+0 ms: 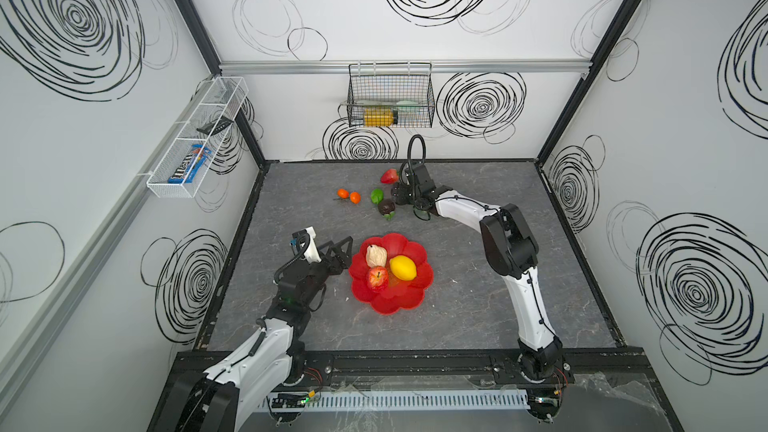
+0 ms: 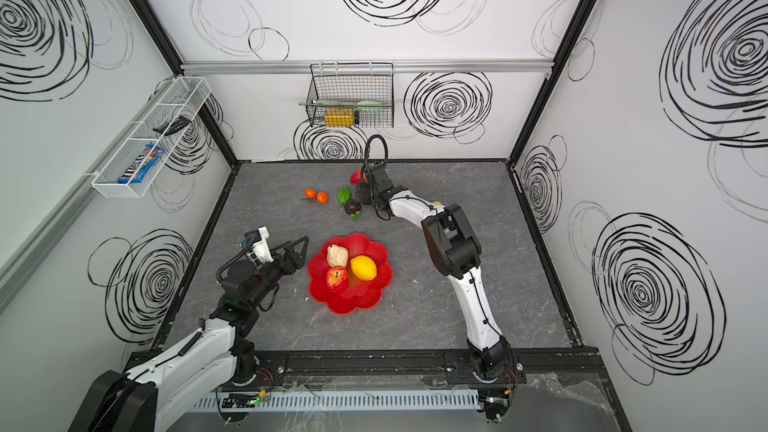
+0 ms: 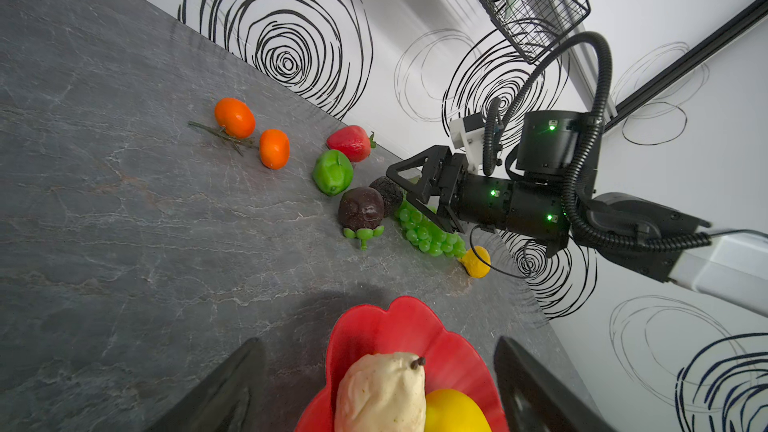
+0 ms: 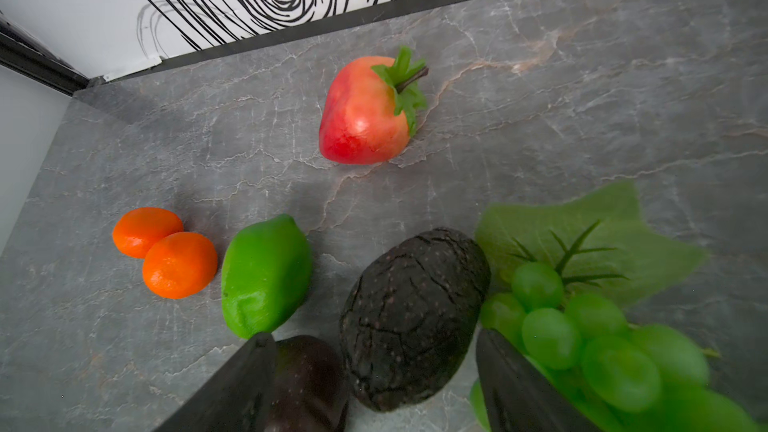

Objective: Place and organize the fake fruits in the fruit bowl
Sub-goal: 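Lower the right gripper onto the avocado and close on it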

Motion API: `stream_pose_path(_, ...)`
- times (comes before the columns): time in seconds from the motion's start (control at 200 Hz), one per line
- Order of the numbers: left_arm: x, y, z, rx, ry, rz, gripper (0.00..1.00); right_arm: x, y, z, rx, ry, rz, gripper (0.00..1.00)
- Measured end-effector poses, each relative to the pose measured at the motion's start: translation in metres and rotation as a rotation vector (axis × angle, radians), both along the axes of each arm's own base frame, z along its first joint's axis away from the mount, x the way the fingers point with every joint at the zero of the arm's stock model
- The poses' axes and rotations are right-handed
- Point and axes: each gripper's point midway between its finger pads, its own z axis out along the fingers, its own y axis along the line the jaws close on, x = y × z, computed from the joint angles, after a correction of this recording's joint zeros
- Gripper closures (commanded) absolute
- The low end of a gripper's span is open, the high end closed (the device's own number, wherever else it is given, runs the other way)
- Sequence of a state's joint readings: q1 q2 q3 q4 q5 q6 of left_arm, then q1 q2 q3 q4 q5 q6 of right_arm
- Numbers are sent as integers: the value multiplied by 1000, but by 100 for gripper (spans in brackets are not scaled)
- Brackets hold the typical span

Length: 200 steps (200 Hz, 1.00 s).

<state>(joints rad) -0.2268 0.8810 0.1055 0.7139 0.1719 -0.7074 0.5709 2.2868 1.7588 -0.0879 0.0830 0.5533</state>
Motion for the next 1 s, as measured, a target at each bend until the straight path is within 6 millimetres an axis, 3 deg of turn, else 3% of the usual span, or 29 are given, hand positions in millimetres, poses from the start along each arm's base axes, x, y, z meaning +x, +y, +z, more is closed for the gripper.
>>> stream_pose_path(0.585,1,0,1,-5,-5,-5,10,22,4,-33,-78,36,8,17)
stream_pose_path(1.001,1,0,1,-8,-4,-4,10,24,0,-34,-111,38,6,34)
